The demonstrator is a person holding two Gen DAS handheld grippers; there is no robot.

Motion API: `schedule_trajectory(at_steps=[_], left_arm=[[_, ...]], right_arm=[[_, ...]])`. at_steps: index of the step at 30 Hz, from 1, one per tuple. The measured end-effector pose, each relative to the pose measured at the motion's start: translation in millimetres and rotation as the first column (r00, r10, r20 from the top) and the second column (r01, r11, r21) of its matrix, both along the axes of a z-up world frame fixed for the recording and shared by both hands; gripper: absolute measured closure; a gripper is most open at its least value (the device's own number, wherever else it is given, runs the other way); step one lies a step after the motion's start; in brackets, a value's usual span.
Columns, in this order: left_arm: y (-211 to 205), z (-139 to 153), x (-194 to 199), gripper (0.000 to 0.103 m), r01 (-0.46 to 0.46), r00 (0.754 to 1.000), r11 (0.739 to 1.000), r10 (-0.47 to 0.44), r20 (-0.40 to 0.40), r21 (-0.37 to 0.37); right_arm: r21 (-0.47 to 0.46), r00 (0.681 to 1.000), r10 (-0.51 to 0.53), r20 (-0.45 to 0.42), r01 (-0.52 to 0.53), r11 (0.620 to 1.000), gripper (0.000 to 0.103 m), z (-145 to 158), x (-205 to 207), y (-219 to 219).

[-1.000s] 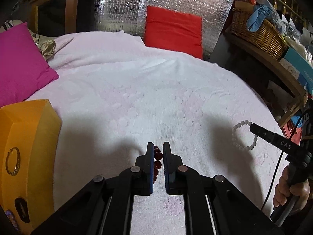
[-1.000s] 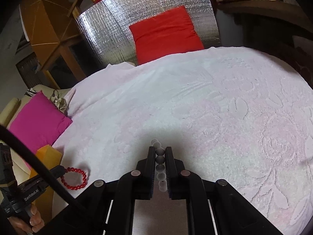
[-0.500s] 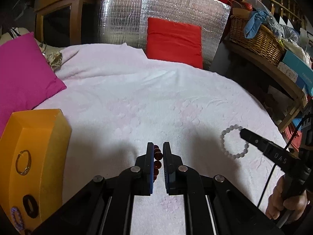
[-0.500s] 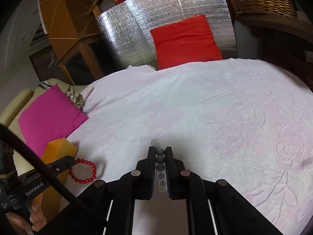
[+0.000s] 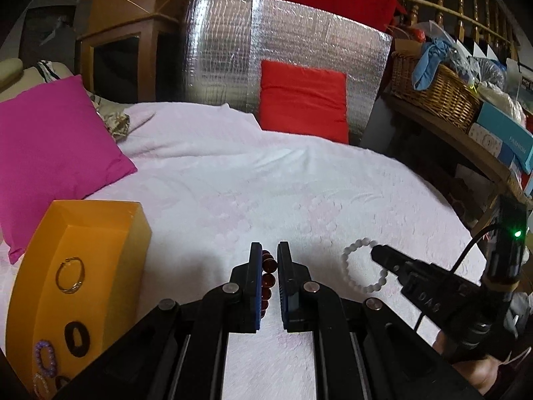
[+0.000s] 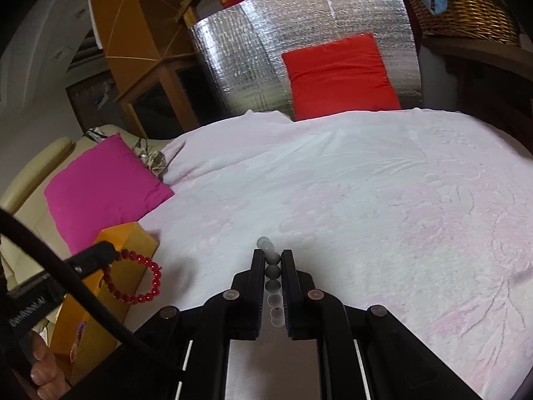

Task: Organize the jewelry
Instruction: 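Lift both held bracelets and carry them over the orange box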

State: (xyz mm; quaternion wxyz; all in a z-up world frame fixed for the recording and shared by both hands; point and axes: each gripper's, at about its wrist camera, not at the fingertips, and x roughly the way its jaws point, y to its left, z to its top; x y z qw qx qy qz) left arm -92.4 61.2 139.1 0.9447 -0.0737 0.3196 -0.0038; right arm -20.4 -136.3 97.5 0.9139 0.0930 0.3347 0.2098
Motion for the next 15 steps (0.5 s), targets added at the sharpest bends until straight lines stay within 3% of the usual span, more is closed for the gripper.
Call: schedule_trajectory(at_steps=[15], left_arm=[[42.3, 38.7, -37.6, 0.094, -0.060, 0.991, 0.997, 0.066, 0.114, -0.053]], right_arm=[[0.011, 0.998, 0.035, 0.050, -0.035, 0.999, 0.092, 8.8, -12.0, 28.9]])
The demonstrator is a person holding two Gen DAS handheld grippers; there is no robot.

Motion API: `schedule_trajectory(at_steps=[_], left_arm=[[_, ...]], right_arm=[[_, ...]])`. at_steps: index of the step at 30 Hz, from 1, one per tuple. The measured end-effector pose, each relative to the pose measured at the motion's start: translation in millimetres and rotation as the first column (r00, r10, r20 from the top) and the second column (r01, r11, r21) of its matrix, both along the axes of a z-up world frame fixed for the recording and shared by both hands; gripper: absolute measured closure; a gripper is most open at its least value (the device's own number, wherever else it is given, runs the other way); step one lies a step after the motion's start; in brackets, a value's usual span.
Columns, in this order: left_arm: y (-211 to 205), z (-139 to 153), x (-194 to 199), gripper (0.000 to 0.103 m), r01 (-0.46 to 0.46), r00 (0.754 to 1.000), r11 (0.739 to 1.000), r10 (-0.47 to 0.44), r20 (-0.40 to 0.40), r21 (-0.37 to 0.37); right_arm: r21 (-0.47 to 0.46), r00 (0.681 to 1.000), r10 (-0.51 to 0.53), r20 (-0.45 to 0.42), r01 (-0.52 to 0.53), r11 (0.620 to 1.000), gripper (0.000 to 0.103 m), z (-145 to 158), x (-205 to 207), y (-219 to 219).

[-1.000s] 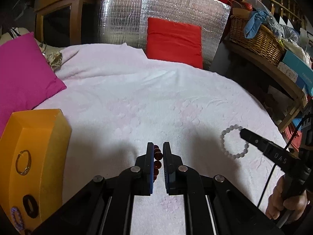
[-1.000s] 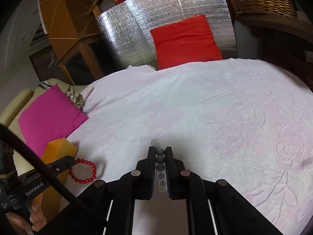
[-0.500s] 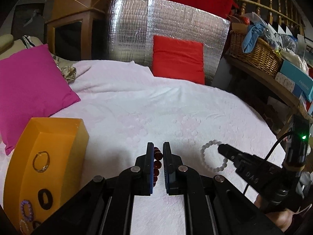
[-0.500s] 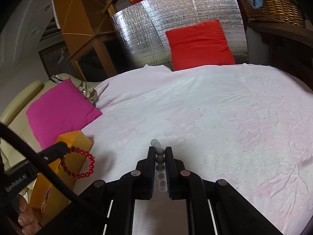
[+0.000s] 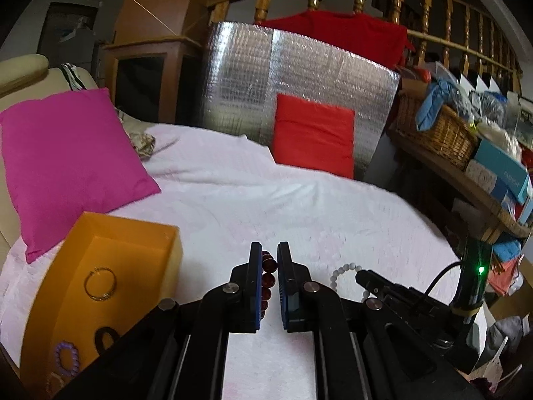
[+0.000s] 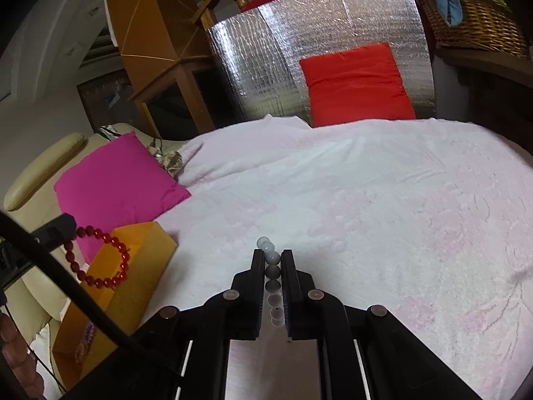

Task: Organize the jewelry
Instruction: 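Lift both held bracelets and carry them over the orange box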

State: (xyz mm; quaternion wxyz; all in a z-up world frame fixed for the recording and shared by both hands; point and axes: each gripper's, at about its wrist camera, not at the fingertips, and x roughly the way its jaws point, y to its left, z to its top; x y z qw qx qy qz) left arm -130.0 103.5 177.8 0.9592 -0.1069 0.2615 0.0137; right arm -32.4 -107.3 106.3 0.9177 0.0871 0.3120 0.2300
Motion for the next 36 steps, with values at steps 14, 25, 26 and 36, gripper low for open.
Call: schedule_trajectory(at_steps=[14, 25, 26, 36], left_arm=[[68.0, 13.0, -28.6, 0.094, -0.109, 0.993, 0.993, 0.111, 0.048, -0.041], [147.1, -8.6, -41.1, 0.094, -0.238, 0.971, 0.969, 0.238, -0.004, -0.065], [156.4, -13.8, -41.1, 0.094, -0.260, 0.966, 0.963, 0.259, -0.016, -0.069], [211.7, -78.0, -17.3, 0.094, -0.336, 0.927, 0.934, 0.304, -0.220, -0.123]], right_arm=[[-0.028, 0.987, 0.141, 0.078, -0.139, 0.990, 0.092, 33.0, -18.2, 81.3], [-0.064, 0.957, 0.272, 0.101, -0.266, 0.962, 0.092, 54.0, -34.0, 160.4], [-0.067, 0.955, 0.280, 0.099, -0.274, 0.959, 0.092, 54.1, -35.5, 166.3], [-0.090, 0.930, 0.367, -0.021, -0.368, 0.926, 0.092, 34.7, -16.4, 235.8]])
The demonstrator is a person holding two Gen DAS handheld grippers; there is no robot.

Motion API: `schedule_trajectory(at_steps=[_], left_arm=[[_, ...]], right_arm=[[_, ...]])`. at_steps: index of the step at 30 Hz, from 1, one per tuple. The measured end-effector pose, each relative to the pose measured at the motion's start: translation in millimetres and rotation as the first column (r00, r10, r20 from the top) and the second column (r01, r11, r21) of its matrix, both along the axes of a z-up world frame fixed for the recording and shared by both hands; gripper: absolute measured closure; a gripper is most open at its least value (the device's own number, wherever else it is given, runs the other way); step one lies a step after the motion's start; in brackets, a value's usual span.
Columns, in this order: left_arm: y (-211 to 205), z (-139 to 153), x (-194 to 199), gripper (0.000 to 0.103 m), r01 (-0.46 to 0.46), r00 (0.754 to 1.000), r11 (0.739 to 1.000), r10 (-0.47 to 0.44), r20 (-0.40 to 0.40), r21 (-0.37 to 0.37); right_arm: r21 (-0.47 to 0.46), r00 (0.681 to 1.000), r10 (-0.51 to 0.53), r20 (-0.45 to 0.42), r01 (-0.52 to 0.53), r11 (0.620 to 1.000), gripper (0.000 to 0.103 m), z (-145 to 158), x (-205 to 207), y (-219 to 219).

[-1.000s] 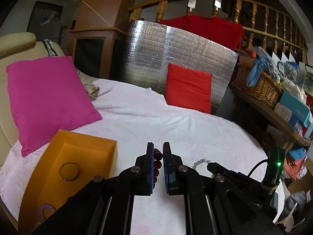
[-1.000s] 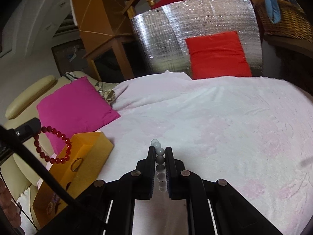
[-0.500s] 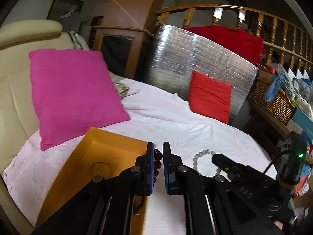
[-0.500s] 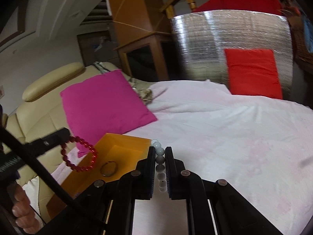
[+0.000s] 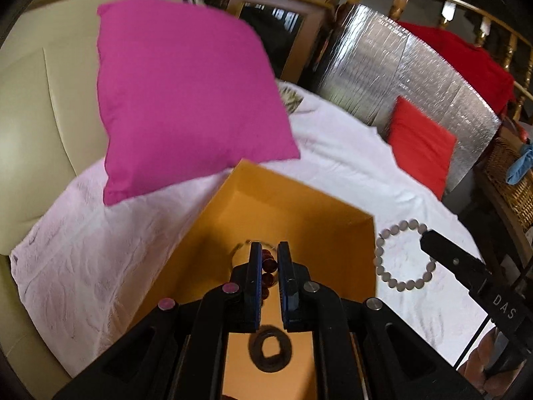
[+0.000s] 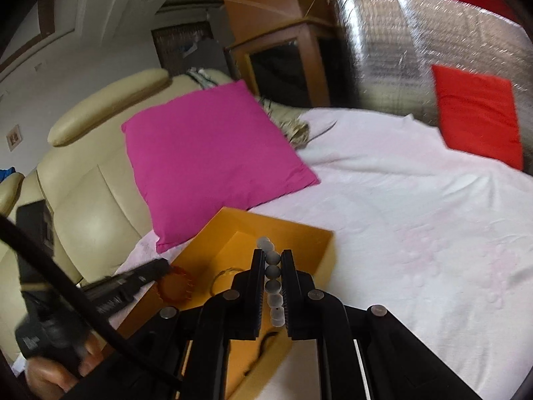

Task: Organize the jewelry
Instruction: 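Lift both held bracelets and carry them over the orange box, then open both grippers, dropping red and white bracelets into the box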

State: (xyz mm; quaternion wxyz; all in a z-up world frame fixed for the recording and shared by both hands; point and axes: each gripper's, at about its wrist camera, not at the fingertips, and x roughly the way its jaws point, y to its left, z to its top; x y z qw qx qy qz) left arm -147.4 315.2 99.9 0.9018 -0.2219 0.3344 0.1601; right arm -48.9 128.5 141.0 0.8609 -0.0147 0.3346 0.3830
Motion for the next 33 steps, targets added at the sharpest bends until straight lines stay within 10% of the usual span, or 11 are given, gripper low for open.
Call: schedule_trajectory(at_steps=[29, 33], left_arm=[[17.3, -43.8, 21.3, 0.093, -0.065, 0.960, 0.993, 0.089, -0.265, 0.096], [16.3, -43.1, 21.7, 0.077, -0.068, 0.957, 0.991, 0.098, -0.273, 0.120]], right_arm=[[-0.240, 0.993, -0.039, -0.108, 0.012, 0.971, 0.092, -66.0, 29.2, 78.6], [-0.228, 0.994, -0.049, -0.100, 0.025, 0.973, 0.091, -61.9, 28.3, 74.1]])
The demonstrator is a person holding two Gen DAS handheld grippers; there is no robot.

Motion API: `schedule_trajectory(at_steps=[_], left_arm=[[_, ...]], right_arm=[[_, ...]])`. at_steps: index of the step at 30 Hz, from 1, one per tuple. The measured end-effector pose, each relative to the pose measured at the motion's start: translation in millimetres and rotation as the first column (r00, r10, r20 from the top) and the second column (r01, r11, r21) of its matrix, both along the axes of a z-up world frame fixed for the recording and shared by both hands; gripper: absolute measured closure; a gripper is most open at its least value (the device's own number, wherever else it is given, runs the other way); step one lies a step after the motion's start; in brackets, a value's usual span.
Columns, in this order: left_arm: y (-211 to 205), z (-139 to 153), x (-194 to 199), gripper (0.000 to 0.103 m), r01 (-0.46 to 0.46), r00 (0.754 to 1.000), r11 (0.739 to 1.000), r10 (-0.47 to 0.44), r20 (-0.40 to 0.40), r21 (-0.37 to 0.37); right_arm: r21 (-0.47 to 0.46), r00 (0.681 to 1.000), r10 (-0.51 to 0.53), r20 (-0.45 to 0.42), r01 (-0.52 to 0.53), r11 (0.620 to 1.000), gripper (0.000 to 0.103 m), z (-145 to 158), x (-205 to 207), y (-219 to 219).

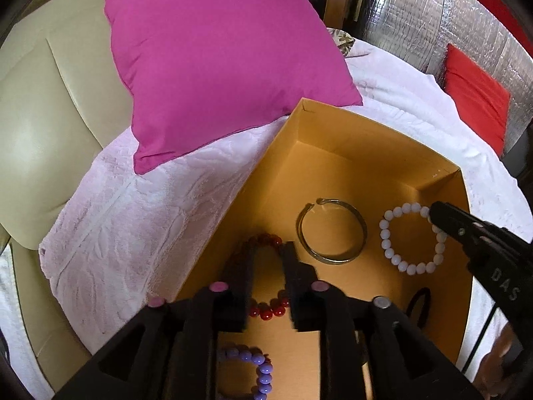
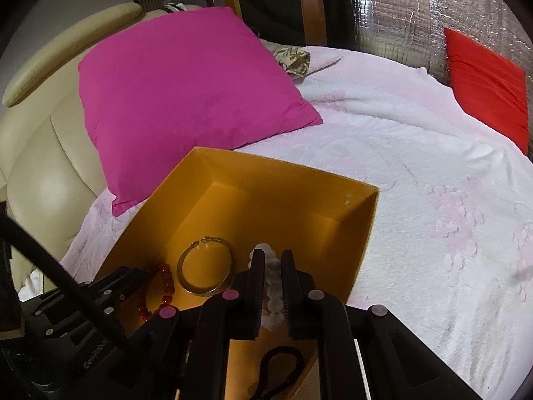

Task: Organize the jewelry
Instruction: 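Open both grippers, dropping red and white bracelets into the box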

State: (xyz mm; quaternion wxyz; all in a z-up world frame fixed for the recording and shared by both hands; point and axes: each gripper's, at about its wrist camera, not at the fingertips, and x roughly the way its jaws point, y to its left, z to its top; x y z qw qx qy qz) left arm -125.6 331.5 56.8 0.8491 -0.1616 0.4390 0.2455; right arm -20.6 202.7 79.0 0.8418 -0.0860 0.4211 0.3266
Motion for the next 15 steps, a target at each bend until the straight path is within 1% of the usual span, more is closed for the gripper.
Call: schedule_trajectory(at_steps=[1, 2, 3, 8, 10, 13, 15], left_arm=[[-0.5, 0.2, -0.1, 0.070, -0.001, 1.000, 1.000, 0.001, 0.000, 0.006], [-1.2, 1.1, -0.4, 0.066, -0.003, 1.000, 1.000, 0.003, 0.000, 0.016], [-2.1, 2.1, -0.6, 0.058, -0.006, 1.000, 1.000, 0.006, 0.000, 0.028], [-6.7, 5.1, 0.4, 0.053, -0.003, 1.000, 0.998, 0.003, -0.002, 0.056], [-7.6, 5.5, 0.6, 0.049, -0.002, 1.000, 0.998, 0.002, -0.001, 0.061], [-9.8, 6.5, 0.8, 0.045, -0.001, 1.000, 0.998, 0.001, 0.001, 0.066], [-11.9, 7.3, 1.0, 0.043, -0.004, 1.000, 0.997, 0.004, -0.001, 0.076]], right_arm=[[0.006, 1.000, -0.003, 0.005, 0.003, 1.000, 0.089, 2.2, -0.7, -2.2], [0.013, 1.000, -0.004, 0.008, 0.004, 1.000, 0.085, 4.2, -1.7, -4.3], [0.022, 1.000, -0.006, 0.011, 0.006, 1.000, 0.082, 6.2, -2.6, -6.6], [0.084, 0.999, -0.022, 0.042, 0.018, 0.996, 0.081, 19.0, -10.1, -25.7], [0.115, 0.999, -0.031, 0.043, 0.026, 0.993, 0.081, 23.9, -13.1, -36.6], [0.153, 0.998, -0.049, 0.035, 0.043, 0.987, 0.080, 29.6, -17.1, -55.5], [0.177, 0.998, -0.064, 0.027, 0.058, 0.983, 0.072, 31.5, -20.4, -70.9]])
